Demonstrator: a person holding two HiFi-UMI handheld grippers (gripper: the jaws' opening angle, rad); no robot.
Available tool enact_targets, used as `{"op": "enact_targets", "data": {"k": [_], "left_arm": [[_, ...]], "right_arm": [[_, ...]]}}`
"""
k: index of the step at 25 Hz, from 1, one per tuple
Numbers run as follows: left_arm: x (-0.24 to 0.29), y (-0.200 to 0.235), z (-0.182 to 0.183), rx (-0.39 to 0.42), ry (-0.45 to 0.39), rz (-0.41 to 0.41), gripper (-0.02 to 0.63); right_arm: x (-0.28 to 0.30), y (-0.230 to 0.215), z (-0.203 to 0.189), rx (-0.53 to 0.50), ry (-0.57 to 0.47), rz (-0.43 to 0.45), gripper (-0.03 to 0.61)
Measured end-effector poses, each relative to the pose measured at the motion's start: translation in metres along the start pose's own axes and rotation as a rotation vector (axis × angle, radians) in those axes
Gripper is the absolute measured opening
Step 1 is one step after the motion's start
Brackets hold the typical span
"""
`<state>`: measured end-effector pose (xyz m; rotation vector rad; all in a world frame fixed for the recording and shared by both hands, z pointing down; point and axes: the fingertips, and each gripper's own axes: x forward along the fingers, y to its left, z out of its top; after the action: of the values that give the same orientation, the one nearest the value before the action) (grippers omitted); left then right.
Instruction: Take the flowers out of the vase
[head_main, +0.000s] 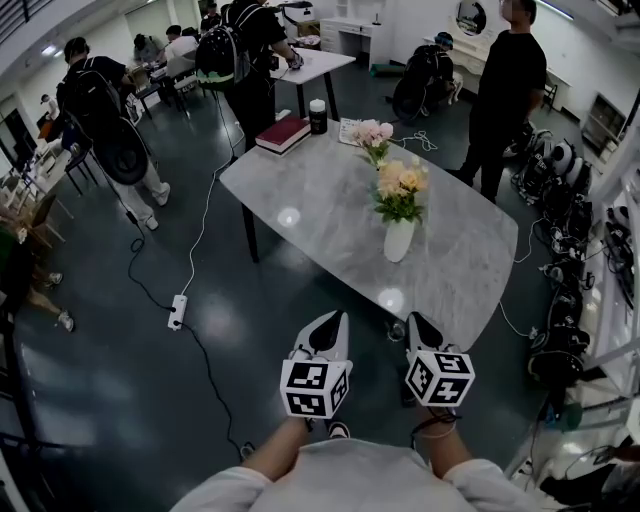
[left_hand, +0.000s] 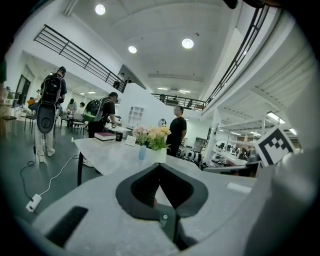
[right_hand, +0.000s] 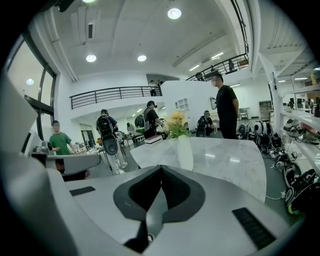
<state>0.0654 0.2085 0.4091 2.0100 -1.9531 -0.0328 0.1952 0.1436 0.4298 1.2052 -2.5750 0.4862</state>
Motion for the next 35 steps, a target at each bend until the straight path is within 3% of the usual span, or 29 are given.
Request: {"op": "enact_targets", "data": {"k": [5, 14, 35], "left_arm": [[0.036, 0.014, 0.000, 0.007, 0.013, -0.044, -0.005], [0.108, 0.066, 0.025, 0.004, 0.060, -0.119, -0.005], [0.239, 0.116, 0.080, 0.068, 0.132, -0.377, -0.005]], "right_arm": [[0.029, -0.015, -0.002, 0.046, 0.009, -0.046, 0.005], [0.101, -0.012, 0.032, 0.109, -0.027, -0.100, 0.005], [0.182, -0.037, 0.085, 0.209, -0.093, -0.372, 0.005]]}}
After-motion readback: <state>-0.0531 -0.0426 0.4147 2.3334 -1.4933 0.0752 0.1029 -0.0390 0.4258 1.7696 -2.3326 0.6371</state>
